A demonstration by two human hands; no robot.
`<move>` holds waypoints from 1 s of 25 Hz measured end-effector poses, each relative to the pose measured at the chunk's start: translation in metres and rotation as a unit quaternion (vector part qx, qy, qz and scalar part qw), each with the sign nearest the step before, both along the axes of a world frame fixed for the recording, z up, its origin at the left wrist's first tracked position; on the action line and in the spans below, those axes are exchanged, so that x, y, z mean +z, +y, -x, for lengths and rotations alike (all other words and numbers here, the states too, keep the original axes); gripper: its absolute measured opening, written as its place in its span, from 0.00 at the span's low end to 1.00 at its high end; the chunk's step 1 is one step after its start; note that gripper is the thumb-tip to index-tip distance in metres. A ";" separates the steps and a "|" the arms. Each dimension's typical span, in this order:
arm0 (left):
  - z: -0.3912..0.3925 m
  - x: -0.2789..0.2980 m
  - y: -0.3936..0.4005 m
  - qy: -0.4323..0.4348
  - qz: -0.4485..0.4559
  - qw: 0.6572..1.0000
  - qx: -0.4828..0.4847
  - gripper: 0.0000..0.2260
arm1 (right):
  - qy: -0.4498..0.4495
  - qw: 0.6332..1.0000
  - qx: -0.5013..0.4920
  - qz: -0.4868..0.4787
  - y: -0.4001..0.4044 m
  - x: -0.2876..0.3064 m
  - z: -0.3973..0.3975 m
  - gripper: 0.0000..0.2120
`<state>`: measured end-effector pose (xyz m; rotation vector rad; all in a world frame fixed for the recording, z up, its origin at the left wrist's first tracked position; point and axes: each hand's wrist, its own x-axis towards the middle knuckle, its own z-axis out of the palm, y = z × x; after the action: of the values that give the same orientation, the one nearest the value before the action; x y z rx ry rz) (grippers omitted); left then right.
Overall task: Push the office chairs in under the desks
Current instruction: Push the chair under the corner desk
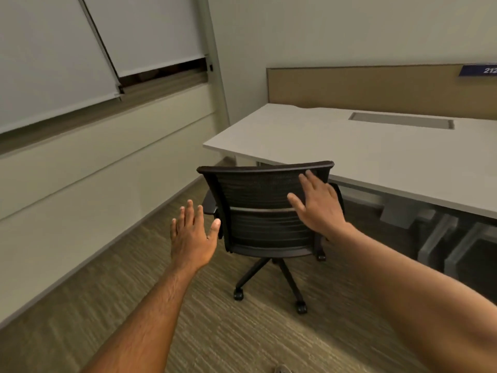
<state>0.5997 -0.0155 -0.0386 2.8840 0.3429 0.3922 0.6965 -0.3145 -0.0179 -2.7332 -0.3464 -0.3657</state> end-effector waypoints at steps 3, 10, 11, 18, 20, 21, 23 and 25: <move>-0.074 0.007 0.013 0.014 0.016 1.000 -0.016 0.38 | 0.024 0.998 -0.049 -0.023 0.002 0.011 -0.074 0.34; -0.219 0.022 0.041 -0.057 0.062 0.996 -0.034 0.31 | 0.120 0.976 -0.137 0.117 -0.011 0.021 -0.177 0.39; -0.230 0.020 0.043 -0.057 0.078 0.995 -0.032 0.30 | 0.123 0.974 -0.149 0.118 -0.012 0.020 -0.178 0.38; -0.255 0.007 0.054 -0.125 0.138 0.981 -0.058 0.29 | 0.112 0.970 -0.202 0.073 -0.010 0.013 -0.153 0.30; -0.252 0.003 0.063 -0.124 0.146 0.978 -0.078 0.30 | 0.114 0.966 -0.222 0.061 0.000 0.009 -0.134 0.27; -0.251 0.002 0.071 -0.116 0.145 0.979 -0.086 0.30 | 0.117 0.963 -0.234 0.058 0.008 0.006 -0.125 0.27; -0.249 0.000 0.094 -0.092 0.126 0.982 -0.104 0.30 | 0.112 0.959 -0.253 0.057 0.030 0.005 -0.110 0.29; -0.257 0.003 0.115 -0.072 0.102 0.985 -0.117 0.32 | 0.103 0.955 -0.272 0.056 0.054 0.008 -0.098 0.31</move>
<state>0.8566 0.0991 -0.0356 2.6376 0.0167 0.4899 0.7944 -0.2602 -0.0099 -2.9064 0.4674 -0.1948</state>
